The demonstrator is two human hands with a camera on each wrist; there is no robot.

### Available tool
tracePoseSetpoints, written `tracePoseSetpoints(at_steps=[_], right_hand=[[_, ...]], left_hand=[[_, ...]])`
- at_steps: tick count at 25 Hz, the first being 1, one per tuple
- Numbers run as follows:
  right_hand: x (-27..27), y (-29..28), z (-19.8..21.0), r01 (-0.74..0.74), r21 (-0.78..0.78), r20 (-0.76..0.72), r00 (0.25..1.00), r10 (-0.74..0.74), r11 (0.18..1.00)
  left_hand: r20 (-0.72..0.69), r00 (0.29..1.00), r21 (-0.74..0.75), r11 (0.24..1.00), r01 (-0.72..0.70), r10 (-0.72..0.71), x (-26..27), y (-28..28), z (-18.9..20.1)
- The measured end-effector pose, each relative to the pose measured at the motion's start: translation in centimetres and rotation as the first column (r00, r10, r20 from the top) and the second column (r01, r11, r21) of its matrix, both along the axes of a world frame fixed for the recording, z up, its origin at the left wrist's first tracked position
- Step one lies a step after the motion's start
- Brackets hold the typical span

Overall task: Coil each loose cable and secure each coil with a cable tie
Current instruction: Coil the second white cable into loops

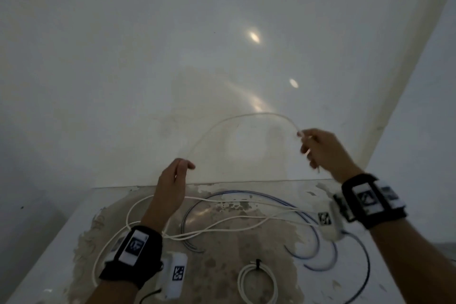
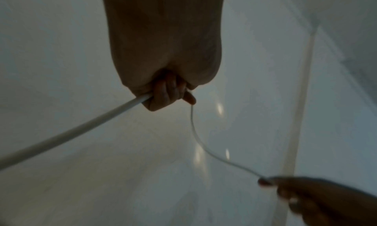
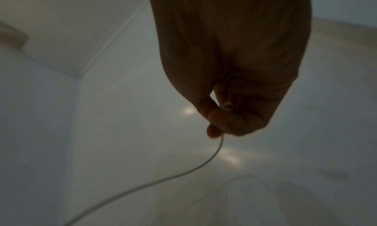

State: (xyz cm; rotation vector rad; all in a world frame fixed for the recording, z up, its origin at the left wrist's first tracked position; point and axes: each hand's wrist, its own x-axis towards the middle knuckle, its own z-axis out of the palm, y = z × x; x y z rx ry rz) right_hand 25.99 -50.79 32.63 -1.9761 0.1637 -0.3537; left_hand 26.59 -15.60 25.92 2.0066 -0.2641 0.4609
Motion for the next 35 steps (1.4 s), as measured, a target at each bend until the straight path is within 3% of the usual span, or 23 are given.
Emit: tracePoseSetpoints(at_steps=[3,5,8,10,12,15,17,20,22,23,27,29,31,34,35], right_hand=[[-2.4,3.5,-3.9,-0.258,-0.143,-0.196,0.954,0.228,0.955],[-4.0,5.1,-5.5,-0.378,-0.191,-0.174,0.921,0.348,0.906],[-4.7,5.3,-6.2,-0.255,-0.278,0.021,0.962,0.271,0.926],[-4.2,4.0,-5.5,-0.141,-0.278,0.144,0.972,0.186,0.95],[-3.5,2.7,-3.8,-0.129,-0.279,0.199,0.962,0.189,0.952],[-2.3,1.8,0.5,-0.225,-0.339,0.209,0.929,0.306,0.914],[-1.4,1.8,3.4,-0.265,-0.381,0.204,0.91,0.361,0.885],[-0.4,2.3,6.5,-0.264,-0.4,0.201,0.909,0.365,0.878],[-0.4,2.9,7.4,-0.242,-0.402,0.235,0.905,0.355,0.883],[-0.4,3.4,7.6,-0.243,-0.392,0.256,0.898,0.359,0.887],[-0.4,4.9,7.9,-0.312,-0.244,0.311,0.872,0.378,0.918],[-0.1,5.0,7.7,-0.272,-0.158,0.352,0.883,0.311,0.949],[0.4,3.8,6.9,-0.139,-0.098,0.394,0.904,0.167,0.985],[0.6,1.4,3.8,0.129,-0.001,0.385,0.915,-0.119,0.992],[0.5,1.2,2.6,0.172,-0.023,0.341,0.927,-0.154,0.985]], left_hand=[[-0.214,0.975,-0.139,0.99,0.029,-0.059,0.4,-0.4,1.8],[-0.378,0.912,-0.233,0.97,0.076,-0.162,-0.2,-0.5,1.8],[-0.513,0.83,-0.446,0.894,-0.041,-0.218,-0.8,-0.4,0.8],[-0.544,0.817,-0.484,0.867,-0.118,-0.192,-0.7,-0.2,0.7],[-0.519,0.841,-0.44,0.891,-0.11,-0.152,-0.7,-0.3,1.0],[-0.355,0.929,-0.373,0.927,-0.038,-0.105,-0.1,-0.7,2.4],[-0.274,0.956,-0.245,0.969,0.033,-0.102,0.6,-0.5,4.3],[-0.313,0.887,-0.011,0.935,0.355,-0.341,0.4,-1.2,7.0],[-0.286,0.889,0.155,0.898,0.411,-0.357,-0.2,-1.9,7.6],[-0.269,0.897,0.169,0.899,0.403,-0.351,-0.4,-2.5,7.5],[-0.273,0.847,0.032,0.876,0.482,-0.456,-1.8,-6.3,6.6],[-0.217,0.843,-0.065,0.869,0.491,-0.493,-2.5,-7.1,6.3],[-0.193,0.831,-0.278,0.841,0.463,-0.521,-2.9,-6.1,6.2],[-0.187,0.877,-0.347,0.865,0.363,-0.443,-2.6,-3.2,5.4],[-0.177,0.893,-0.382,0.865,0.326,-0.415,-2.4,-2.8,5.2]])
